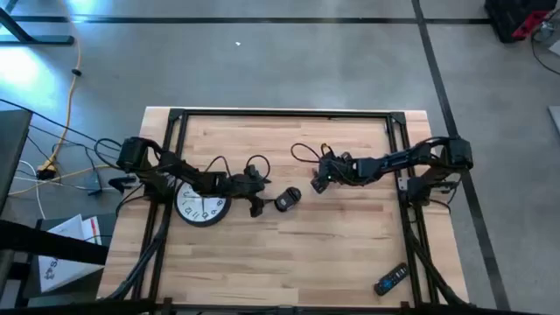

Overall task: Insert battery
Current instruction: Insert the black battery into the black computer mouse

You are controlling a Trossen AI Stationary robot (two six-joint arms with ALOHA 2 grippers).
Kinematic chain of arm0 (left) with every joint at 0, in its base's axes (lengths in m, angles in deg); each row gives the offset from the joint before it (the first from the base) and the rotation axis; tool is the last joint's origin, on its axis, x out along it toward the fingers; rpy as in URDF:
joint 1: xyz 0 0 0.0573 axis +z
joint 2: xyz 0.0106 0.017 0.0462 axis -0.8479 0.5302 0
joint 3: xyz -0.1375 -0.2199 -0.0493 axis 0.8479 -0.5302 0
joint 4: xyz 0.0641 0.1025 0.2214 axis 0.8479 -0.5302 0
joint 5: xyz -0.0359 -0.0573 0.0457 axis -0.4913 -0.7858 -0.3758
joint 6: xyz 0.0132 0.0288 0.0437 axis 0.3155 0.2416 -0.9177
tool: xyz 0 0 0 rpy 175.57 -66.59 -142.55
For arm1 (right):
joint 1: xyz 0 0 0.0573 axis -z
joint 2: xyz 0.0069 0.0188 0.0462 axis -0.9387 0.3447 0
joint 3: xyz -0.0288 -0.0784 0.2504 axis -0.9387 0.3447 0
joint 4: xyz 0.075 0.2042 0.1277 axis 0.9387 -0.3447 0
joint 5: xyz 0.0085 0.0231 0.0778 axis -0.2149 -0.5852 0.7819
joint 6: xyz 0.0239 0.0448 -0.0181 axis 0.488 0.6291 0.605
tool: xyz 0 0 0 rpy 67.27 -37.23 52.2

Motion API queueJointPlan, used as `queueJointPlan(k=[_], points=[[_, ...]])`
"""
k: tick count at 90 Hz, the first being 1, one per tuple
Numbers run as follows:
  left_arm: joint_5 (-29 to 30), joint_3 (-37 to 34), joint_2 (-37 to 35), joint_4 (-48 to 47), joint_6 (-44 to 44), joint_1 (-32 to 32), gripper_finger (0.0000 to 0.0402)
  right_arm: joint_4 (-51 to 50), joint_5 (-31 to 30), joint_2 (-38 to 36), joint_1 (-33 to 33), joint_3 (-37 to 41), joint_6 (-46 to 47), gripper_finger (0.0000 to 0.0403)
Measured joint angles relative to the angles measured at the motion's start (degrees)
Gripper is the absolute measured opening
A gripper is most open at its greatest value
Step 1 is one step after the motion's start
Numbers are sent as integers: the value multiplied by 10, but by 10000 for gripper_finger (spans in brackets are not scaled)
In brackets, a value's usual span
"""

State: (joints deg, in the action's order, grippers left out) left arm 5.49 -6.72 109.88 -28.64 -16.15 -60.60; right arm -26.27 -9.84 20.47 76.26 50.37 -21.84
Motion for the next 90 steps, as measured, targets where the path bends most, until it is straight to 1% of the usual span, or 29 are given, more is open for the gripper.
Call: queueJointPlan(k=[25,39,53,64,78,90], points=[[3,0,0,0,1,0,318,24,-2,0,1,2,-39,245],[4,0,0,0,1,0,318,28,-2,0,8,2,-40,245],[6,0,0,0,1,1,318,67,11,2,17,2,-56,241],[6,0,0,0,1,2,318,88,19,19,15,2,-86,218],[6,0,0,0,1,2,318,102,20,48,24,2,-75,173],[6,0,0,-11,1,2,318,120,34,54,34,2,-74,144]])
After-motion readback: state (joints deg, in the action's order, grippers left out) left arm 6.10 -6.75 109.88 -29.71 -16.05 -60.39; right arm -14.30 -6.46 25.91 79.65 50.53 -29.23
